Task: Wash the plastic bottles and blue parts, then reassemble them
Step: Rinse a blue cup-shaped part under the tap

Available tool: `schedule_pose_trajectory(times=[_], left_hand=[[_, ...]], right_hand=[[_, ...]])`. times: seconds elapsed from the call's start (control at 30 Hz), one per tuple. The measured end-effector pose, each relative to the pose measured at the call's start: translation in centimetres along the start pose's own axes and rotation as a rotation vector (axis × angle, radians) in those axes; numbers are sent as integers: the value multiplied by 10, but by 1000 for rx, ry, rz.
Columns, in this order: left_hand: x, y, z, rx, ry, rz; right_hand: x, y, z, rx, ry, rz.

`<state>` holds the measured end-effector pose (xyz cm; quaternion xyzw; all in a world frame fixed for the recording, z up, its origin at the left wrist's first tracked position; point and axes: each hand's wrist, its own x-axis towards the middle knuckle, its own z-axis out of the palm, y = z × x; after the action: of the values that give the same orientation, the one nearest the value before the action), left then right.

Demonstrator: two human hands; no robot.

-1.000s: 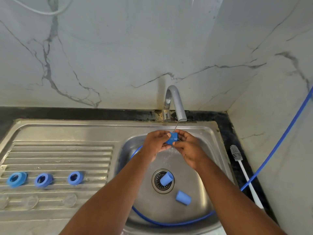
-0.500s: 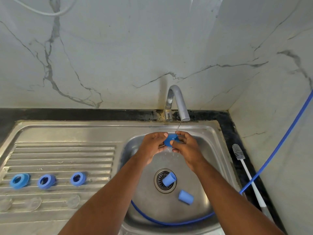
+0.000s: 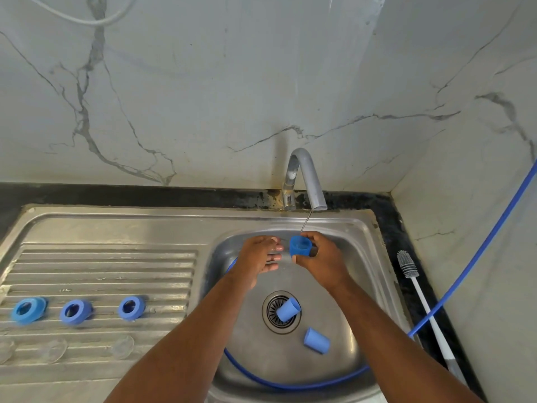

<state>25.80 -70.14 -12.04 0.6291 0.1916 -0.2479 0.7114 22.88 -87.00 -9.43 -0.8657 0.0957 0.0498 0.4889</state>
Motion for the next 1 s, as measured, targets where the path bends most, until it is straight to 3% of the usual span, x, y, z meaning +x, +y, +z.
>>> schedule_pose_trajectory(times=[0.1, 0.23, 0.33, 0.47, 0.57, 0.7, 0.8, 0.93, 1.0], left_hand=[[1, 0, -2, -23, 12, -5], [-2, 5, 0, -27, 35, 44], [0, 9, 1, -43, 48, 51], [-2, 7, -1, -14, 78, 46], [0, 6, 0, 1, 79, 56], [0, 2, 0, 33, 88, 51], [2, 1, -3, 10, 81, 29], [1, -1, -4, 17, 78, 1], [1, 0, -4, 9, 67, -2]], right_hand=[[0, -3, 7, 79, 105, -33], [-5, -2, 19, 31, 10, 15], [-2, -3, 18, 150, 182, -10], [0, -6, 21, 52, 47, -11], [5, -11, 18, 151, 122, -25], [6, -11, 20, 102, -39, 9], [9, -11, 19, 171, 62, 0], [9, -7, 25, 93, -32, 30], [11, -7, 23, 138, 68, 16]])
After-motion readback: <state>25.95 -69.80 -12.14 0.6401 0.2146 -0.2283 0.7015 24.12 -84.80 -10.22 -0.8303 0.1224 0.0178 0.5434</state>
